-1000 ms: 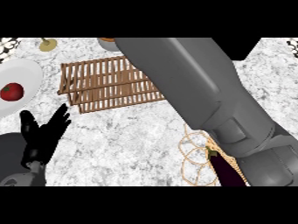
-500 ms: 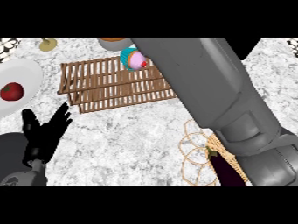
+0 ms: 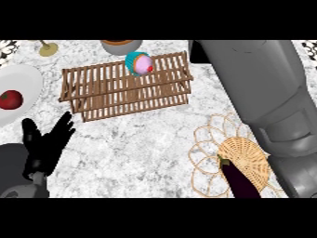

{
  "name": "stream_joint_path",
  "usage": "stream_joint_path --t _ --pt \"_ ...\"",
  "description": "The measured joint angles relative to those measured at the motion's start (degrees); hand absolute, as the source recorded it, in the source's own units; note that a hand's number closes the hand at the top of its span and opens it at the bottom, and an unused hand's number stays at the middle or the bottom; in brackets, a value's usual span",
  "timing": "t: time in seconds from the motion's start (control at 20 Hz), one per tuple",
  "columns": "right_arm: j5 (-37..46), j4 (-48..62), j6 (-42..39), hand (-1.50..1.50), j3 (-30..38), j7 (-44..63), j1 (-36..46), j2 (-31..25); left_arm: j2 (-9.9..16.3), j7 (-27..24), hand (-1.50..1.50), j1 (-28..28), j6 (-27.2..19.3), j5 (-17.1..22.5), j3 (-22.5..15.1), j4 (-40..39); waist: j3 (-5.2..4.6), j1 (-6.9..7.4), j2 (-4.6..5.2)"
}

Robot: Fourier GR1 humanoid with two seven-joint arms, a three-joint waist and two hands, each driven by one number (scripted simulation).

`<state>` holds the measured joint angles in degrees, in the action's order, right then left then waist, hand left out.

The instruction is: Pick the cupcake from the placemat and place it in the tiered shelf

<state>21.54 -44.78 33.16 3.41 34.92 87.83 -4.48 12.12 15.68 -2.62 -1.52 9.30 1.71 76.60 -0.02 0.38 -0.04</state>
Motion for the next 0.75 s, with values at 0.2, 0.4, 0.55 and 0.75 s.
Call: stream_joint_path --t 0.2,0.4,0.55,0.75 --pt "2.29 -3.22 3.39 -1.5 0.48 3.24 -2.65 -3.0 0.27 0.14 0.0 1.21 0.22 0.39 0.53 1.27 0.03 -0.58 -0.28" --pt "1.96 -9.47 3.67 -1.5 2.42 6.59 -6.43 -6.84 -0.04 0.58 0.0 1.82 -0.07 0.26 0.5 1.96 0.05 -1.11 -0.43" --pt "0.46 -15.04 1.68 -1.5 3.65 8.03 -10.68 -9.54 -0.18 0.64 0.0 1.78 -0.06 0.39 0.86 1.9 0.05 -1.18 -0.39" --pt "-3.46 -24.27 -4.17 -1.5 5.44 9.87 -16.87 -13.97 0.47 -0.2 0.0 2.35 0.92 0.54 1.63 1.14 0.06 -1.31 -0.36"
